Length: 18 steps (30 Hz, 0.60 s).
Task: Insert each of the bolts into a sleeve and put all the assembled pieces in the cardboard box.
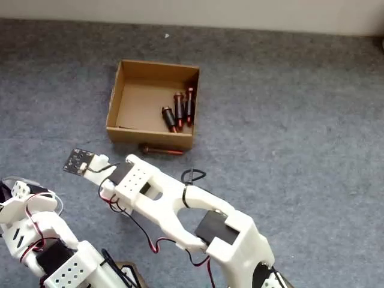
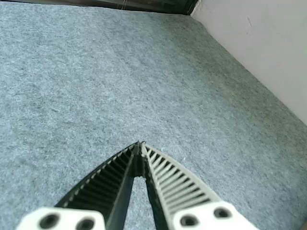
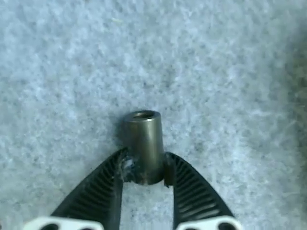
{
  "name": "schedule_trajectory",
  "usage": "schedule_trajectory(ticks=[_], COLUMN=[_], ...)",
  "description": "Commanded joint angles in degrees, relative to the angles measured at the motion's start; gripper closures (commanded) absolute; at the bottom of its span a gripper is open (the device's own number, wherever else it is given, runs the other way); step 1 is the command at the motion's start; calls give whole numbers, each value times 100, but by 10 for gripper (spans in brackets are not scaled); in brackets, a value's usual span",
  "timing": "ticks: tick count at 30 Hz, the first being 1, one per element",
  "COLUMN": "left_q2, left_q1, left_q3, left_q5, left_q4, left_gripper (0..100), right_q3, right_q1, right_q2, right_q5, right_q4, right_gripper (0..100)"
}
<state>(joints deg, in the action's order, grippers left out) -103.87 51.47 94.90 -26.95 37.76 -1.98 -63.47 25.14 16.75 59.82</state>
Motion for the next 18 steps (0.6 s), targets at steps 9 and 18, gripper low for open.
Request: schedule_trajectory(ticks=[9,18], left_q2=[-66,-57], left_q1=[-1138,-2703], left_q3=[-207,-796], left_q5=[1011,1785], left_q4=[-97,862], left_gripper=[962,962], right_q3=[-1288,-3292], right_q1=[1086,2396], right_q2=[-2844,-5534], right_q5=[132,123], right_q4=[804,769], right_gripper=[993,993])
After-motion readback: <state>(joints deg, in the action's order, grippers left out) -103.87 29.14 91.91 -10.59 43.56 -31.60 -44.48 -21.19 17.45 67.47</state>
